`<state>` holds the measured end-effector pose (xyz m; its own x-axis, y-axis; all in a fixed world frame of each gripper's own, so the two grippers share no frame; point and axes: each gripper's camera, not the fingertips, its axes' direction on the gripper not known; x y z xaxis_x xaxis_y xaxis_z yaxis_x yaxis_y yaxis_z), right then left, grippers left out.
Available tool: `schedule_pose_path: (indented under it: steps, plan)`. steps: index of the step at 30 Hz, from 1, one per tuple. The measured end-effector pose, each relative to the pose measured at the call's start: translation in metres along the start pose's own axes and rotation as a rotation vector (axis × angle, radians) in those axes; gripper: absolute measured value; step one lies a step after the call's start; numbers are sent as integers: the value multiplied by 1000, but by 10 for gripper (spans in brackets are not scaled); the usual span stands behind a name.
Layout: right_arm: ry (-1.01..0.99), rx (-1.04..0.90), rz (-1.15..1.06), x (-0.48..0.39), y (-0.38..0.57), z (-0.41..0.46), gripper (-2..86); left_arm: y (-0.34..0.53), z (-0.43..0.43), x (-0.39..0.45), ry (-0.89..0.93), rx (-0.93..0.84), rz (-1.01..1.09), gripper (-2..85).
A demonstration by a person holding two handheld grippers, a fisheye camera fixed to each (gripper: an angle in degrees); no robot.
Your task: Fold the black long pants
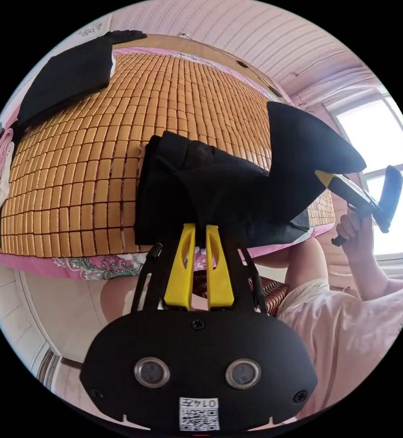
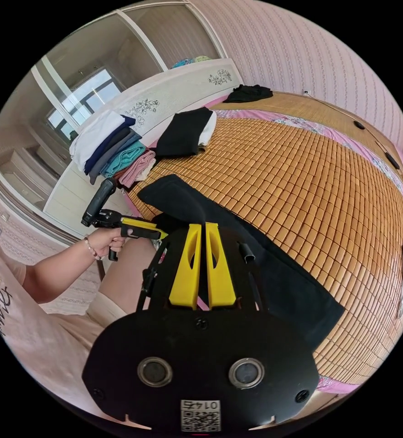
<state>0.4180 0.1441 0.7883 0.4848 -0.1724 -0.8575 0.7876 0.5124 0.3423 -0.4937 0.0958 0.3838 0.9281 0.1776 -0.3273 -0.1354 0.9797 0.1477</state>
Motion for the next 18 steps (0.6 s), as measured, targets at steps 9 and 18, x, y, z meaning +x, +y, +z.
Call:
schedule_pose_path:
  steps: [9, 18]
  plan:
    - [-14, 151, 59, 4, -24, -24, 7, -8, -14, 18, -56, 0, 128, 31]
    - [65, 43, -152, -55, -68, 35, 17, -3, 2, -1, -28, -20, 0, 45]
